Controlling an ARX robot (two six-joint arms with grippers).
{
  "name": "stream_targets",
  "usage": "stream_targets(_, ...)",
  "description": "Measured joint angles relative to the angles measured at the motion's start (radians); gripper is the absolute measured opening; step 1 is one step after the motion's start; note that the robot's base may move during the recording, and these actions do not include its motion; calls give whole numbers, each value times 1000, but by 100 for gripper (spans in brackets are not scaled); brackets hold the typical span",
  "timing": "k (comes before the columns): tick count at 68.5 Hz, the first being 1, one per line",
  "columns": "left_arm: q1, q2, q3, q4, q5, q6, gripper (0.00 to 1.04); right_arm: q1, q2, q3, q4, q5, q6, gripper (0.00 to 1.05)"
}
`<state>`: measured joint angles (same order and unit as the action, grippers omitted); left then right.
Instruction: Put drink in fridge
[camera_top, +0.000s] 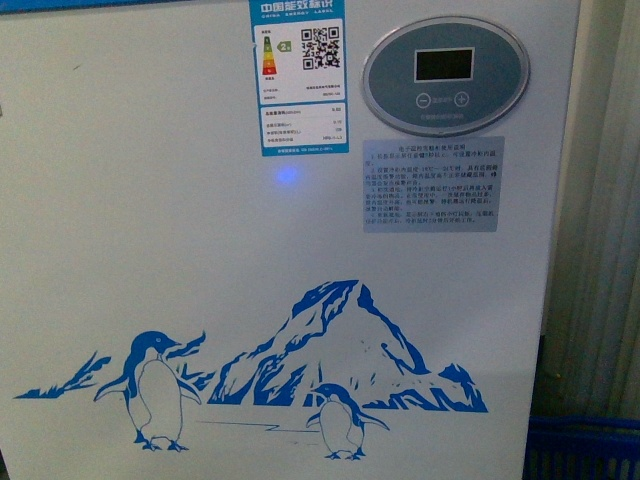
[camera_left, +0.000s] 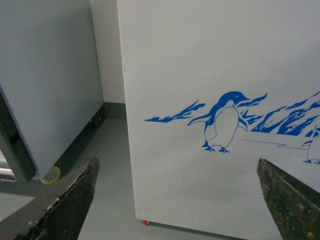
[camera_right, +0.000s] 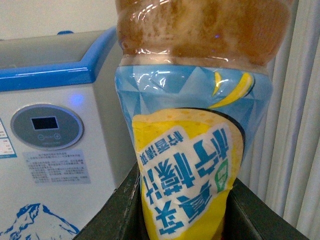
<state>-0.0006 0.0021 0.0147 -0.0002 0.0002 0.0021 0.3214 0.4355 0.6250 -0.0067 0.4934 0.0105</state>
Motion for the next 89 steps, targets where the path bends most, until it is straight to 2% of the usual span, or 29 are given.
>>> stream_targets(4,0,0,0,0,0,0,97,-30,-11,-33,21,-32,8,34)
stream_targets(22,0,0,0,0,0,0,97,-40,-51,-137,133,-57,0,34)
stream_targets(33,0,0,0,0,0,0,97,-105,-80,-178,106,-122,3,34)
stream_targets(89,0,0,0,0,0,0,97,-119,-93,-193,101,-117,3,34)
